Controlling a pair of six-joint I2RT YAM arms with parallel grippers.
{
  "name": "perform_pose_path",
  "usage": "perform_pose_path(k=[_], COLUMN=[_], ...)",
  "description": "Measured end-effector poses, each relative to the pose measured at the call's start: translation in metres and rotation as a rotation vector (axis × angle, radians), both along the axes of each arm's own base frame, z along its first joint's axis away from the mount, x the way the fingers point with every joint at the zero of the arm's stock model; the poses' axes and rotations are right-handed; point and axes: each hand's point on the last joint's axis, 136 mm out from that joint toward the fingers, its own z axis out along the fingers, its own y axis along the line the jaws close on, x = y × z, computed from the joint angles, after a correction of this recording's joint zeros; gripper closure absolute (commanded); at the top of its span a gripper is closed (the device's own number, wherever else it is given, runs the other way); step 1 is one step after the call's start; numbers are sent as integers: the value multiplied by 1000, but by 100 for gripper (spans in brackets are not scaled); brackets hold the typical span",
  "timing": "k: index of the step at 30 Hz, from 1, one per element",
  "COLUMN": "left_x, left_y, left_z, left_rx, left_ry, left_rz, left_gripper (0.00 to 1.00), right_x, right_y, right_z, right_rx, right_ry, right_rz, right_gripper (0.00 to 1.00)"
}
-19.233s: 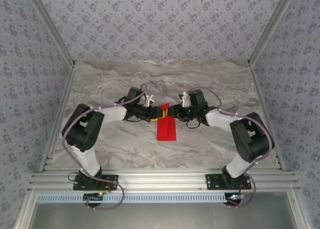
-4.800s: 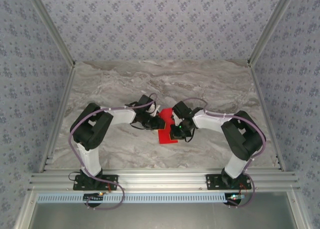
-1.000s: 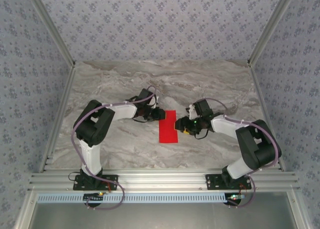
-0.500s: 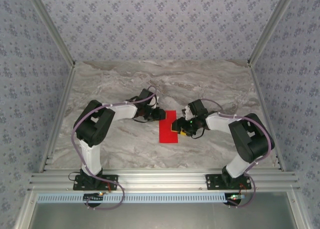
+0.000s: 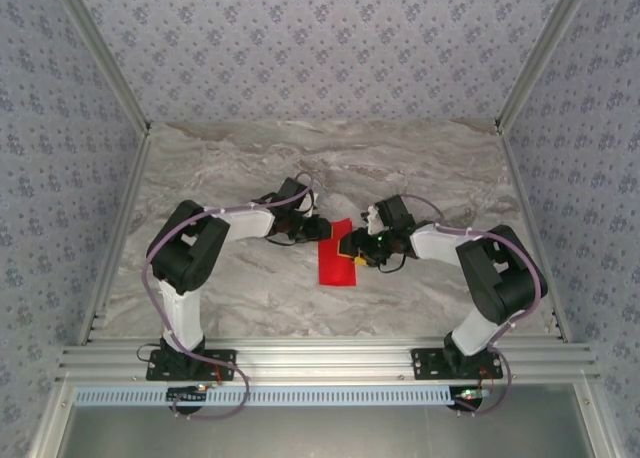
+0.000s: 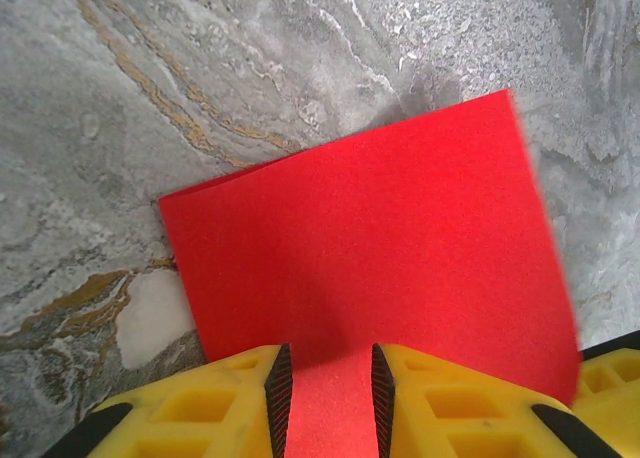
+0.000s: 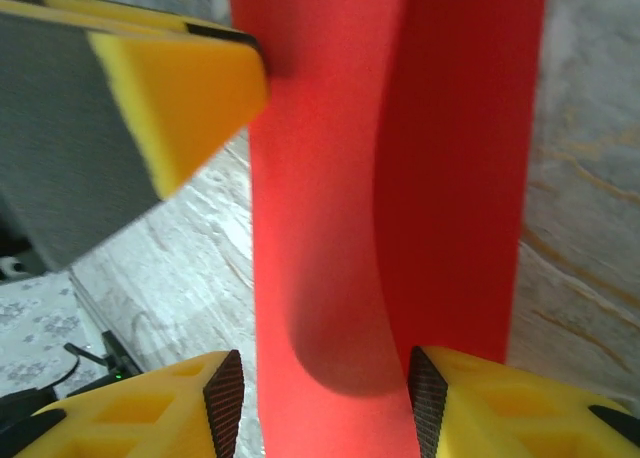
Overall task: Fold a paper plane with a square sheet of paper (fold left side to right side)
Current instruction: Fold the triangle a second time at the center of the table.
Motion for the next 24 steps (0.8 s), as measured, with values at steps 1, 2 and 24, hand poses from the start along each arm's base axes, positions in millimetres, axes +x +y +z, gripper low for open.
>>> perform_pose_path(k=[1,2,24], left_x=[0,0,-111], left_y=[0,0,11], left_z=[0,1,111], left_rx=[0,-1,-17], left_ry=[-1,-3,-477], left_rz=[0,-2,-223], left_gripper=[68,67,28], right_x=[2,4,37], right_y=[0,0,2], right_z=[1,3,33], right_rx=[7,14,139], right_ry=[-5,-8,-18], right_rz=[-3,-7,-37], right_gripper=[51,51,58])
